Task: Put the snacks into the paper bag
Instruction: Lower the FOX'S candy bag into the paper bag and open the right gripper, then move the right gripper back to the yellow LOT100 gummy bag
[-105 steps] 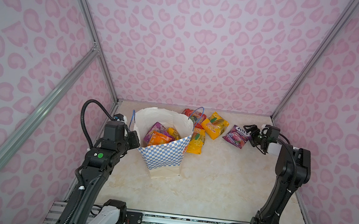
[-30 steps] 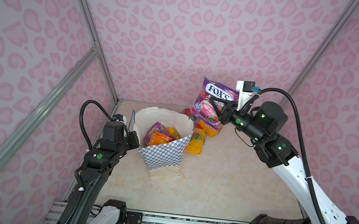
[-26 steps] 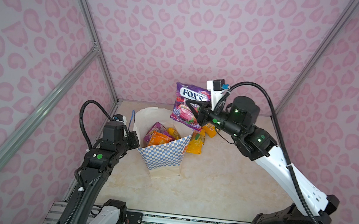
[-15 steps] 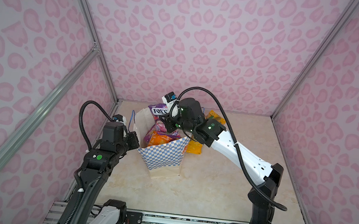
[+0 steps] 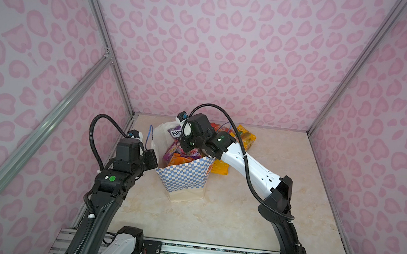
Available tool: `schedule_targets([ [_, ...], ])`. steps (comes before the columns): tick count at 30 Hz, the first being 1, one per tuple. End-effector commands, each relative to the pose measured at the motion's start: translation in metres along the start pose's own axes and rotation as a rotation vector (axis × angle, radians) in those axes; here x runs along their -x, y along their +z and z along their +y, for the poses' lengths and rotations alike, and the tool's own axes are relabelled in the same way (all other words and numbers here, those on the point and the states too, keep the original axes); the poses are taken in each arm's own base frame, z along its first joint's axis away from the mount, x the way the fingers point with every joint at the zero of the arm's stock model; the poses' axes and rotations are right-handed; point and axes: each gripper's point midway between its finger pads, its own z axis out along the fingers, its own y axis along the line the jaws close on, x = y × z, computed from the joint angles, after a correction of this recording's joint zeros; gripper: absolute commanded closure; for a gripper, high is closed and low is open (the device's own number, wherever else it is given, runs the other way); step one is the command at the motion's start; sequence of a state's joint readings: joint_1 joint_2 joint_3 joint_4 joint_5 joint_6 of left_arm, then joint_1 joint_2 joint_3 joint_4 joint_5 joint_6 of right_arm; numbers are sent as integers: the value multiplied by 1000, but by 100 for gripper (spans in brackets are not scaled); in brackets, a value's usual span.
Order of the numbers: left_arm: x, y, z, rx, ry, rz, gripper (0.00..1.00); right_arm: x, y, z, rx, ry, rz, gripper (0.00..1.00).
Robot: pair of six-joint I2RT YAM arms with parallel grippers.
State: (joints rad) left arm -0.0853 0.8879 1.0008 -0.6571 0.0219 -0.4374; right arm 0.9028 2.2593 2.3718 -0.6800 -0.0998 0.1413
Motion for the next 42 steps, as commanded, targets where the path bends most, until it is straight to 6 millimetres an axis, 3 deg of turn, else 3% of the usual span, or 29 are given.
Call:
schedule_targets([
  [1, 5, 0, -1, -5, 1, -20, 94, -29, 21, -1, 9, 42, 108, 84],
  [9, 5, 1, 0, -1, 0, -19, 94, -68, 58, -2, 30, 119, 234, 74],
  [16, 5, 1, 1, 1, -2, -21, 94, -60, 54, 3, 59, 127, 216, 56],
  [21, 5, 1, 1, 2, -3, -21, 94, -35, 30, 19, 103, 87, 154, 40],
  [26, 5, 2, 2, 5, -5, -18, 94, 0, -8, 33, 129, 48, 59, 26],
  [32, 5, 2, 2, 4, -4, -17, 93, 31, -51, 37, 135, 33, -30, 19],
  [37, 5, 2, 2, 5, -5, -18, 93, 49, -88, 30, 91, 3, -91, 15],
  [42, 5, 1, 2, 6, -7, -20, 93, 60, -138, -8, -48, -19, -156, 8],
])
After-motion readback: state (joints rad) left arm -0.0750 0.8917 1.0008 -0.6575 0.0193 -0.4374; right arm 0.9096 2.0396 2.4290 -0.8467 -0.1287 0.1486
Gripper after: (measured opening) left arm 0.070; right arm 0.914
